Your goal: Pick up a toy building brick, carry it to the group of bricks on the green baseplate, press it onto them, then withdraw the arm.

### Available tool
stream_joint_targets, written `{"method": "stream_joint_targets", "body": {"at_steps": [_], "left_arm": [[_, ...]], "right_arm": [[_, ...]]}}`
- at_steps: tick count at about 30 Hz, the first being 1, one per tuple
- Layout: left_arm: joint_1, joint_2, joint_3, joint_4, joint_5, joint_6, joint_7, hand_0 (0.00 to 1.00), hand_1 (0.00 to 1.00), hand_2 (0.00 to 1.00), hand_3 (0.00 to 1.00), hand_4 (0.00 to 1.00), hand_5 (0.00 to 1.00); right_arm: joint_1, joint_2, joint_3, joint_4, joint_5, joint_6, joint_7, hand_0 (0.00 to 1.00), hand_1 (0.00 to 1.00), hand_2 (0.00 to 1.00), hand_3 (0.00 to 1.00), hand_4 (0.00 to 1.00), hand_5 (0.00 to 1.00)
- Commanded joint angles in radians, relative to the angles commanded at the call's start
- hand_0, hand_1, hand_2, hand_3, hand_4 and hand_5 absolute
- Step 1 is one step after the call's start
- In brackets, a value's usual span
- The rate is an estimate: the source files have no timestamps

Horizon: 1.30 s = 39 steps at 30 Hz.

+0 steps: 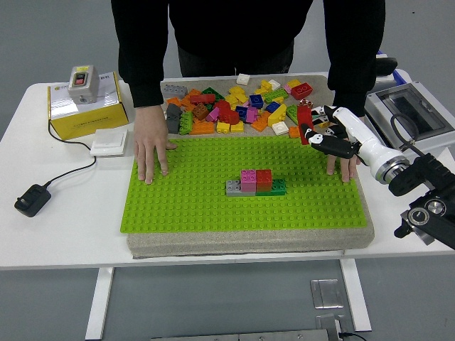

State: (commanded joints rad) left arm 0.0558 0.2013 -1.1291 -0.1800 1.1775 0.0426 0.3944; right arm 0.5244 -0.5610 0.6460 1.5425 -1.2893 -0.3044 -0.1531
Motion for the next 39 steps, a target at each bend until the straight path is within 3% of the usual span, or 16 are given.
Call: {"method": "stream_joint_targets", "body": {"at_steps": [8,20,33,39], "left_arm": [[-0.004,0.003,0.001,0.000,0.000,0.000,-0.001,0.687,0.676,0.625,0.706,0.143,0.674],[-0.006,0.005,0.000,0.000,0.000,0.000,-0.002,0.687,0.676,0.626,0.706,0.142,0.676],[-0.004,0.002,-0.007,0.000,0.008,0.000,0.000,0.687,0.675,0.626,0.706,0.142,0.676],[-0.006,0.002,-0.005,0.000,0.007,0.000,-0.001,0.687,0.675,0.626,0.706,0.142,0.676]], "right_arm": [[0.046,-0.023,-0.103,-0.018,-0.296,0.065,-0.097,0.117,0.192,0.620,0.641,0.405,0.360],[0.088,-0.034,-0.197,-0.049,-0.628,0.107,-0.125,0.120,0.193,0.621,0.643,0.401,0.360],[0.116,-0.010,-0.281,-0.083,-0.627,0.118,-0.121,0.124,0.195,0.620,0.644,0.390,0.357],[0.137,0.010,-0.327,-0.135,-0.591,0.117,-0.110,0.125,0.195,0.621,0.645,0.387,0.358]]}}
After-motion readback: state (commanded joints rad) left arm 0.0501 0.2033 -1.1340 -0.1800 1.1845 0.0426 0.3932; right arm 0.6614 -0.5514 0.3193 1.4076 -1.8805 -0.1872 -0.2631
